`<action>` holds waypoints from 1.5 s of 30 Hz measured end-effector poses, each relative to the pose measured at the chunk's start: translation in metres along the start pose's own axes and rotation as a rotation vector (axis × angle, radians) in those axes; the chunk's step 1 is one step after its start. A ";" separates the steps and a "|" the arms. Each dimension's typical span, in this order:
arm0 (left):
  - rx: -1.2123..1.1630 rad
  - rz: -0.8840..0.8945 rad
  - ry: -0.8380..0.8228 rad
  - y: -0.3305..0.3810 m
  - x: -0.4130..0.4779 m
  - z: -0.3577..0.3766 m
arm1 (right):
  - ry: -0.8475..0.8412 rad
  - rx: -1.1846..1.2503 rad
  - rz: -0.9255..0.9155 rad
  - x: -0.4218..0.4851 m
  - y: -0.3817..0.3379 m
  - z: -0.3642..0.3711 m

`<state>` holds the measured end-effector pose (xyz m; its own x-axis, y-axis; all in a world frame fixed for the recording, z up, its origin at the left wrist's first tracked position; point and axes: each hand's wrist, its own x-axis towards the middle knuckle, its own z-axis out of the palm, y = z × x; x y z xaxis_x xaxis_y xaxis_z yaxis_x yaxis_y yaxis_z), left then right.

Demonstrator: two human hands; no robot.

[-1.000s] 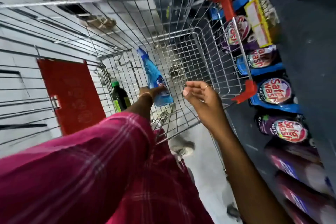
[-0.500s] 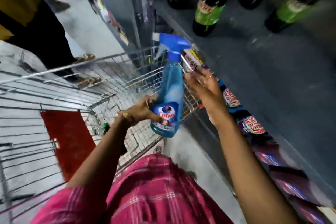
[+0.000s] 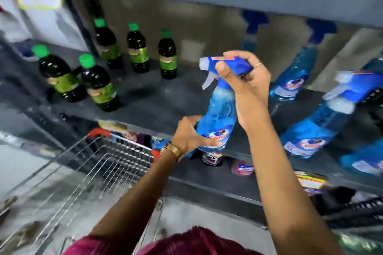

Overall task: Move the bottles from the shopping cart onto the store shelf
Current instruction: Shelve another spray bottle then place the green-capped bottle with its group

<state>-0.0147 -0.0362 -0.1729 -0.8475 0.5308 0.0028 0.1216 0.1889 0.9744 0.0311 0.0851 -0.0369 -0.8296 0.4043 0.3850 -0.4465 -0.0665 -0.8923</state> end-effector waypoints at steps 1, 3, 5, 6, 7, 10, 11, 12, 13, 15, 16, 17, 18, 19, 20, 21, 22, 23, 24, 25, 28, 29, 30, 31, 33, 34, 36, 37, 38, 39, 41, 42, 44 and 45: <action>-0.009 -0.002 -0.002 0.002 0.007 0.013 | 0.058 -0.035 -0.013 0.000 0.000 -0.010; -0.013 0.004 -0.016 0.007 0.023 0.037 | 0.146 -0.076 -0.037 0.004 -0.001 -0.031; -0.027 0.001 -0.042 0.013 0.036 0.053 | 0.187 -0.104 -0.050 0.009 -0.001 -0.049; -0.033 -0.003 -0.067 0.015 0.041 0.059 | 0.199 -0.123 -0.056 0.011 0.000 -0.055; -0.030 -0.005 -0.099 0.016 0.046 0.064 | 0.213 -0.144 -0.064 0.013 0.001 -0.062; -0.033 -0.004 -0.160 0.015 0.056 0.072 | 0.241 -0.197 -0.068 0.017 0.010 -0.072; -0.047 -0.010 -0.162 0.012 0.058 0.072 | 0.236 -0.202 -0.057 0.017 0.014 -0.073; -0.052 -0.014 -0.167 0.008 0.060 0.072 | 0.230 -0.204 -0.045 0.017 0.019 -0.076; -0.043 -0.013 -0.179 0.004 0.059 0.072 | 0.224 -0.210 -0.026 0.016 0.024 -0.078; 0.020 -0.010 -0.192 -0.006 0.058 0.070 | 0.227 -0.253 0.020 0.012 0.034 -0.081; 0.053 -0.013 -0.182 -0.011 0.056 0.069 | 0.237 -0.293 0.046 0.008 0.039 -0.082; 0.080 -0.010 -0.162 -0.014 0.053 0.069 | 0.262 -0.337 0.062 0.003 0.044 -0.082; 0.103 0.004 -0.145 -0.017 0.050 0.068 | 0.306 -0.382 0.061 -0.004 0.049 -0.081; 0.138 0.024 -0.127 -0.018 0.047 0.068 | 0.372 -0.431 0.033 -0.010 0.052 -0.078; 0.187 0.040 -0.106 -0.021 0.044 0.067 | 0.447 -0.492 -0.017 -0.017 0.056 -0.073; 0.256 0.052 -0.083 -0.023 0.043 0.065 | 0.520 -0.563 -0.100 -0.023 0.058 -0.067; 0.324 0.052 -0.054 -0.027 0.039 0.062 | 0.565 -0.641 -0.204 -0.029 0.060 -0.059; 0.380 0.059 -0.028 -0.031 0.036 0.058 | 0.583 -0.713 -0.323 -0.033 0.062 -0.052; 0.419 0.088 0.002 -0.035 0.033 0.053 | 0.572 -0.772 -0.433 -0.036 0.063 -0.044; 0.457 0.135 0.046 -0.042 0.026 0.047 | 0.543 -0.813 -0.512 -0.040 0.067 -0.034; 0.696 0.311 0.164 -0.069 0.016 0.022 | 0.414 -0.874 -0.587 -0.050 0.076 -0.004; 0.811 0.340 0.171 -0.078 0.013 0.011 | 0.353 -0.894 -0.581 -0.055 0.080 0.007; 0.926 0.337 0.166 -0.090 0.005 -0.002 | 0.269 -0.901 -0.563 -0.060 0.086 0.021; 1.017 0.331 0.142 -0.099 -0.002 -0.013 | 0.185 -0.905 -0.543 -0.065 0.093 0.032; 1.110 0.315 0.132 -0.118 -0.023 -0.038 | 0.013 -0.885 -0.477 -0.074 0.107 0.056; 1.118 0.319 0.156 -0.123 -0.034 -0.048 | -0.064 -0.876 -0.449 -0.077 0.113 0.066; 1.092 0.254 0.270 -0.135 -0.063 -0.076 | -0.247 -0.859 -0.375 -0.083 0.131 0.090; 1.084 0.194 0.339 -0.142 -0.079 -0.088 | -0.333 -0.873 -0.330 -0.087 0.139 0.101; 1.074 0.105 0.407 -0.151 -0.095 -0.099 | -0.407 -0.900 -0.284 -0.091 0.148 0.109; 1.044 -0.042 0.455 -0.158 -0.112 -0.109 | -0.473 -0.923 -0.238 -0.096 0.155 0.117; 0.900 -0.432 0.530 -0.185 -0.151 -0.130 | -0.605 -0.965 -0.156 -0.109 0.175 0.136; 0.789 -0.609 0.565 -0.203 -0.173 -0.137 | -0.667 -0.980 -0.126 -0.119 0.184 0.147; 0.591 -0.920 0.562 -0.233 -0.209 -0.142 | -0.743 -0.986 -0.089 -0.134 0.193 0.157; 0.486 -1.107 0.527 -0.257 -0.235 -0.145 | -0.819 -0.994 -0.060 -0.148 0.211 0.172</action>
<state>0.0779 -0.3290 -0.3917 -0.7031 -0.4577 -0.5442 -0.6832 0.6471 0.3384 0.0025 -0.1458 -0.2414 -0.9376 -0.3153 0.1464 -0.3439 0.7794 -0.5237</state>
